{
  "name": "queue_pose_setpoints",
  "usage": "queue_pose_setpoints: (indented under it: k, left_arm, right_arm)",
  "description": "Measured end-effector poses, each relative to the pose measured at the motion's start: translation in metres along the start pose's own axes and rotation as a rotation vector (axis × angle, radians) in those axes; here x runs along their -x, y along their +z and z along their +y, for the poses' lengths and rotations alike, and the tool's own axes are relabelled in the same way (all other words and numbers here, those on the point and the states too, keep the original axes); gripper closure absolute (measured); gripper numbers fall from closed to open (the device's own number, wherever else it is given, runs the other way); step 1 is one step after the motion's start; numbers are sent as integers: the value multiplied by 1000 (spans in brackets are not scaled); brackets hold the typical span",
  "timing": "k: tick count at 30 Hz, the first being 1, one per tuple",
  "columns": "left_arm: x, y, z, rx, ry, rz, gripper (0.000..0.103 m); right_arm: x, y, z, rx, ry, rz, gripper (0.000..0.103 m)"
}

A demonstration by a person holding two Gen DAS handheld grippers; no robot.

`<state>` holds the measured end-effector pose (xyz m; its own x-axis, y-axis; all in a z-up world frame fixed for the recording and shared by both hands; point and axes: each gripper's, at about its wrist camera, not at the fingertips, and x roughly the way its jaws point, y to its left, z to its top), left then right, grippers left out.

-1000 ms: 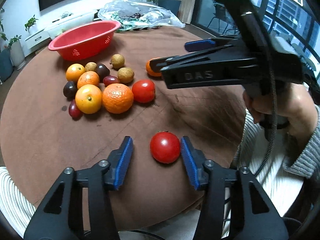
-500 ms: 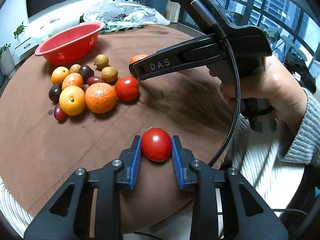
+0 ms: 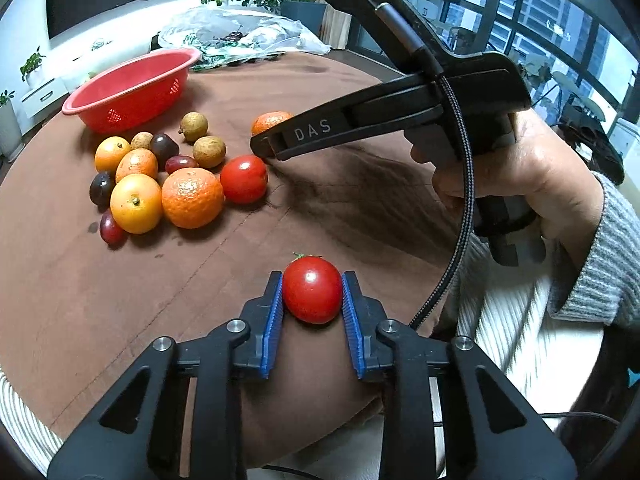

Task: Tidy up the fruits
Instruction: 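Grasp the red tomato with the left tool while the right tool grasps a mandarin, then carry the tomato and mandarin to the red bowl and release both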

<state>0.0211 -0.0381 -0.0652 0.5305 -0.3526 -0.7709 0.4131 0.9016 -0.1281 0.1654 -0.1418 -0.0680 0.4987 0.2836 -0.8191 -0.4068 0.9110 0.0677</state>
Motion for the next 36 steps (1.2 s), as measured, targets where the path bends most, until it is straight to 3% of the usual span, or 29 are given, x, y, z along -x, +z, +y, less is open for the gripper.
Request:
queue_pose_setpoints:
  k: [15, 23, 36]
  left_arm:
    - [17, 10, 9, 17, -12, -51, 78]
    - [35, 36, 45, 71, 7, -84, 78]
    - [46, 123, 142, 150, 56, -157, 78]
  right_arm:
    - [8, -5, -18, -104, 95, -15, 62]
    - [25, 1, -25, -163, 184, -54, 62]
    - [49, 78, -14, -92, 233, -151, 62]
